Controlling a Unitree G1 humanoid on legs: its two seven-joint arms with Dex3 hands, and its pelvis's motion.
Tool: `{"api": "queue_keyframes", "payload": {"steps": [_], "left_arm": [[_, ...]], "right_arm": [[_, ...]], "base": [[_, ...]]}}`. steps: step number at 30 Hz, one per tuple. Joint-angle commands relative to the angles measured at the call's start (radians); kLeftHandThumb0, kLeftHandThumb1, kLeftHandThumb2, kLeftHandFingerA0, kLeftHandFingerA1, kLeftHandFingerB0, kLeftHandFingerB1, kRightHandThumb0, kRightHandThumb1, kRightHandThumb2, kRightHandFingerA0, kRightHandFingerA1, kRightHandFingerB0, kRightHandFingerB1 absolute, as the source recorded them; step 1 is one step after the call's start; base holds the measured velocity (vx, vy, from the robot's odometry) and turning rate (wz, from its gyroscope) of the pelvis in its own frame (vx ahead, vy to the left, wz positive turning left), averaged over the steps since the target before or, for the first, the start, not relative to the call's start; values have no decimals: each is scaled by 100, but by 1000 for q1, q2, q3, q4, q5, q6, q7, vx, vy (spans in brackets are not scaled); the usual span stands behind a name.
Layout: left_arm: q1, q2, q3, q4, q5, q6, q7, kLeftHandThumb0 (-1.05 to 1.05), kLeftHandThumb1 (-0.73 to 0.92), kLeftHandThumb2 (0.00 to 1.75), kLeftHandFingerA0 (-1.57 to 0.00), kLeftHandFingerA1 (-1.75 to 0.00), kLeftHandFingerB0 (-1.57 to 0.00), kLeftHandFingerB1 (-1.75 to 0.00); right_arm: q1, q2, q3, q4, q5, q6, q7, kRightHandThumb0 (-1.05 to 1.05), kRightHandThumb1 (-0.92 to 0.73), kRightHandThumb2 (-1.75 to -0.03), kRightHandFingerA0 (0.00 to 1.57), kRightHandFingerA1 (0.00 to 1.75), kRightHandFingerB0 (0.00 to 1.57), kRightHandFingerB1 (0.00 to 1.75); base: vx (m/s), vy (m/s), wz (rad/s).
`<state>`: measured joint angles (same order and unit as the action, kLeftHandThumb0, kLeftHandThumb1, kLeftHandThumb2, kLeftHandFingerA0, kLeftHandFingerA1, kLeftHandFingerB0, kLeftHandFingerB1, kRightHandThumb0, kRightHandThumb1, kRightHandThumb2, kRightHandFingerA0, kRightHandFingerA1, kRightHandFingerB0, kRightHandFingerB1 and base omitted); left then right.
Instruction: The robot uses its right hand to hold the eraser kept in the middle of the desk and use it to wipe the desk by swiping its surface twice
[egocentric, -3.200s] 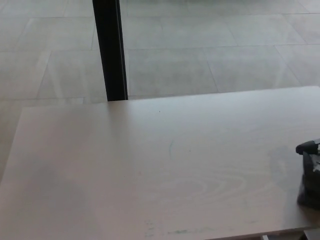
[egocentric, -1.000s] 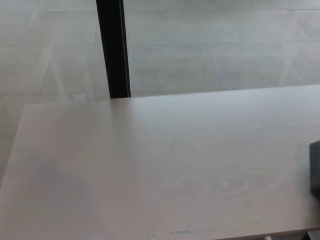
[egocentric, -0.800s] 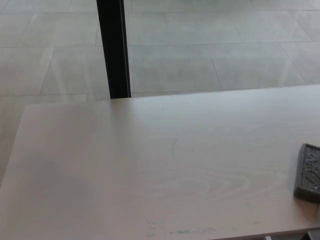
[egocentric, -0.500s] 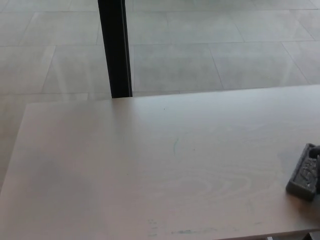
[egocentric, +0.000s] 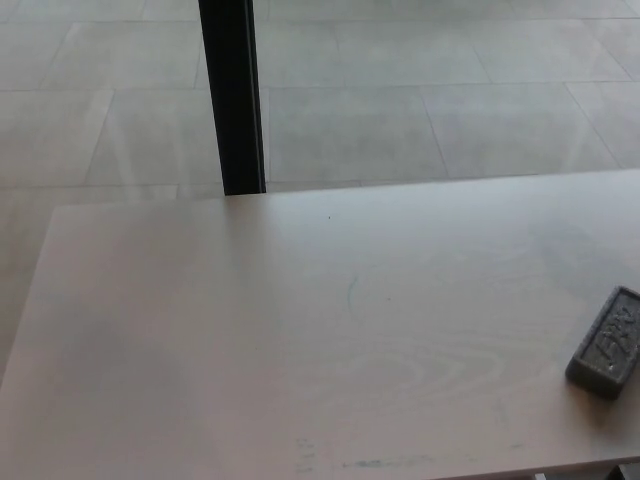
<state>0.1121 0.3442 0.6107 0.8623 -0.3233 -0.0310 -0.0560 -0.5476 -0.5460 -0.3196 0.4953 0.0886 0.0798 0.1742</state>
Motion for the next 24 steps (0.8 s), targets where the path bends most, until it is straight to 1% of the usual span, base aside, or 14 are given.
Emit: {"api": "queue_keyframes", "payload": {"steps": [1,5,6,8,9,10,11,12,13,14,20,21,22,24], "left_arm": [[22,17,9,-9,-7,6,16,-52,49,98,-64,-87,-38,-66],[39,9,13,-20,-16,3,5,-50,50,99,-61,-85,-35,-64],[36,8,15,-19,-18,5,10,-52,71,61,-53,-91,-38,-63],[34,10,16,-16,-19,7,13,-52,71,61,-53,-91,-38,-63],[25,16,22,5,-27,7,3,-53,71,62,-53,-92,-37,-63],[24,17,22,7,-28,7,1,-53,71,62,-53,-92,-37,-63],[27,17,20,8,-23,2,2,-52,49,98,-62,-86,-32,-64],[30,16,18,3,-20,1,4,-55,70,61,-57,-96,-42,-65],[26,16,19,11,-19,0,10,-53,71,62,-59,-95,-42,-65],[28,16,15,5,-12,6,22,-53,71,61,-59,-92,-43,-64],[37,11,11,-18,-10,14,30,-53,71,62,-56,-90,-39,-62],[36,13,11,-9,-12,8,21,-53,71,62,-56,-90,-39,-63],[33,12,12,-7,-13,6,21,-53,71,62,-55,-88,-39,-61],[26,10,14,-7,-16,11,30,-53,70,62,-57,-90,-40,-62]], "right_arm": [[-79,-194,-120,47,69,129,44,-54,-76,-63,98,175,80,70],[-70,-283,-233,38,114,168,36,-64,-72,-61,106,158,83,62],[-24,-307,-301,35,135,171,30,-70,-71,-62,108,140,84,59],[-10,-312,-326,37,139,173,29,-70,-71,-62,108,140,84,59],[72,-320,-391,29,135,155,15,-77,-70,-62,115,112,90,58],[82,-320,-401,25,134,155,16,-77,-70,-62,115,112,90,58],[166,-310,-464,0,123,210,-37,-79,-68,-62,126,88,96,60],[204,-289,-513,-14,131,250,-75,-82,-67,-62,126,80,99,62],[244,-271,-546,-13,140,238,-76,-79,-51,-101,115,88,89,69],[290,-245,-585,-6,153,214,-77,-80,-68,-63,120,73,91,62],[470,-72,-732,22,169,139,-214,-85,-71,-62,104,71,83,71],[500,-39,-742,18,168,129,-223,-79,-56,-108,94,80,73,77],[527,-6,-750,13,168,109,-228,-79,-74,-61,95,75,68,69],[550,61,-788,29,194,97,-266,-78,-73,-62,100,80,68,72]], "base": [[0,0,0],[0,0,0],[0,0,0],[0,0,0],[0,0,0],[0,0,0],[0,0,0],[0,0,0],[0,0,0],[0,0,0],[0,0,0],[0,0,0],[0,0,0],[0,0,0]]}}
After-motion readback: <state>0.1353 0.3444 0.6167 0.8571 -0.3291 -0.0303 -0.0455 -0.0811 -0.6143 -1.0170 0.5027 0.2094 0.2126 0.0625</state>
